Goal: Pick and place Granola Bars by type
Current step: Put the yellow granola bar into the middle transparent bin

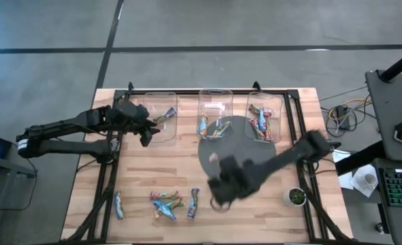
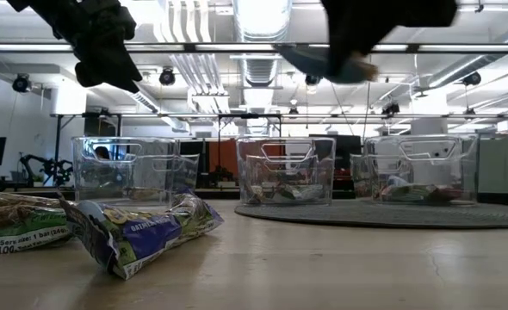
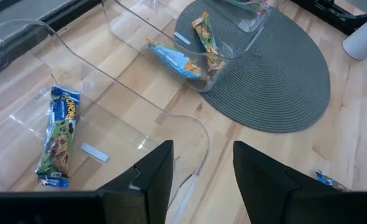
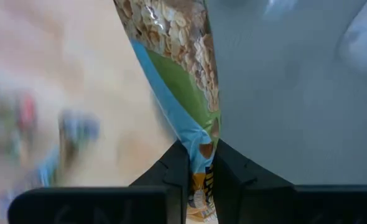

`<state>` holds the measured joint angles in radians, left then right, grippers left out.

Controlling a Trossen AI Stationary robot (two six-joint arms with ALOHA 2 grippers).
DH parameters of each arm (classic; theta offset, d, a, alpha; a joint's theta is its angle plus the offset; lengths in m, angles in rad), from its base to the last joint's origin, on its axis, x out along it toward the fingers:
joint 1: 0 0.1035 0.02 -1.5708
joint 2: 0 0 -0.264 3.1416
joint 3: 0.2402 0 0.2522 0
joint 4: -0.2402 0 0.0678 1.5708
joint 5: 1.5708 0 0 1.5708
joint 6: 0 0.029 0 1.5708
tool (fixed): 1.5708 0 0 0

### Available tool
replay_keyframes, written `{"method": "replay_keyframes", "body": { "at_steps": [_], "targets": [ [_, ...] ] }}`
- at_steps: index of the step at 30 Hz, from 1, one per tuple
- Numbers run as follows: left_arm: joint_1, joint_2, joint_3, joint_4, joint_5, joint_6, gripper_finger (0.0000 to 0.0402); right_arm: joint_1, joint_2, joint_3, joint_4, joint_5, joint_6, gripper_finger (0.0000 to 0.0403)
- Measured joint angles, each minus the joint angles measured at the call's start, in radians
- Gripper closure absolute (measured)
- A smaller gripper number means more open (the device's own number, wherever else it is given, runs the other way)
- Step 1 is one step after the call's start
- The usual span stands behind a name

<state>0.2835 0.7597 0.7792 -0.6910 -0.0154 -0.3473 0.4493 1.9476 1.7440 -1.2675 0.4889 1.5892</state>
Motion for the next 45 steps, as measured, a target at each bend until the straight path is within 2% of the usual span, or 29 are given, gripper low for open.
{"method": "replay_keyframes", "body": {
  "at_steps": [4,7,12,16,18,22,27,33,41,45],
  "targets": [
    [-0.001,0.000,-0.001,-0.001,0.000,-0.003,0.0252,-0.139,-0.163,-0.112,0.115,0.125,-0.098,0.0365],
    [-0.001,0.000,-0.012,0.008,0.000,-0.005,0.0252,-0.281,-0.252,-0.199,0.261,0.116,-0.210,0.0365],
    [-0.002,0.000,-0.054,0.045,-0.001,-0.054,0.0252,-0.547,-0.310,-0.350,0.546,-0.070,-0.428,0.0365],
    [-0.002,0.000,-0.083,0.046,-0.020,-0.127,0.0252,-0.741,-0.310,-0.438,0.727,-0.245,-0.500,0.0363],
    [-0.002,0.000,-0.089,0.048,-0.042,-0.152,0.0252,-0.814,-0.308,-0.463,0.753,-0.327,-0.518,0.0355],
    [-0.002,0.000,-0.092,0.054,-0.086,-0.208,0.0252,-0.900,-0.302,-0.507,0.747,-0.404,-0.530,0.0318],
    [-0.002,0.000,-0.095,0.092,-0.098,-0.236,0.0252,-0.919,-0.301,-0.517,0.811,-0.443,-0.568,0.0255],
    [-0.002,0.000,-0.096,0.100,-0.133,-0.238,0.0252,-0.874,-0.302,-0.497,0.886,-0.490,-0.646,0.0198],
    [-0.002,0.000,-0.097,0.097,-0.136,-0.238,0.0252,-0.691,-0.303,-0.427,0.850,-0.508,-0.979,0.0173],
    [-0.003,0.000,-0.097,0.071,-0.048,-0.231,0.0252,-0.604,-0.304,-0.429,0.797,-0.509,-1.042,0.0172]
  ]
}}
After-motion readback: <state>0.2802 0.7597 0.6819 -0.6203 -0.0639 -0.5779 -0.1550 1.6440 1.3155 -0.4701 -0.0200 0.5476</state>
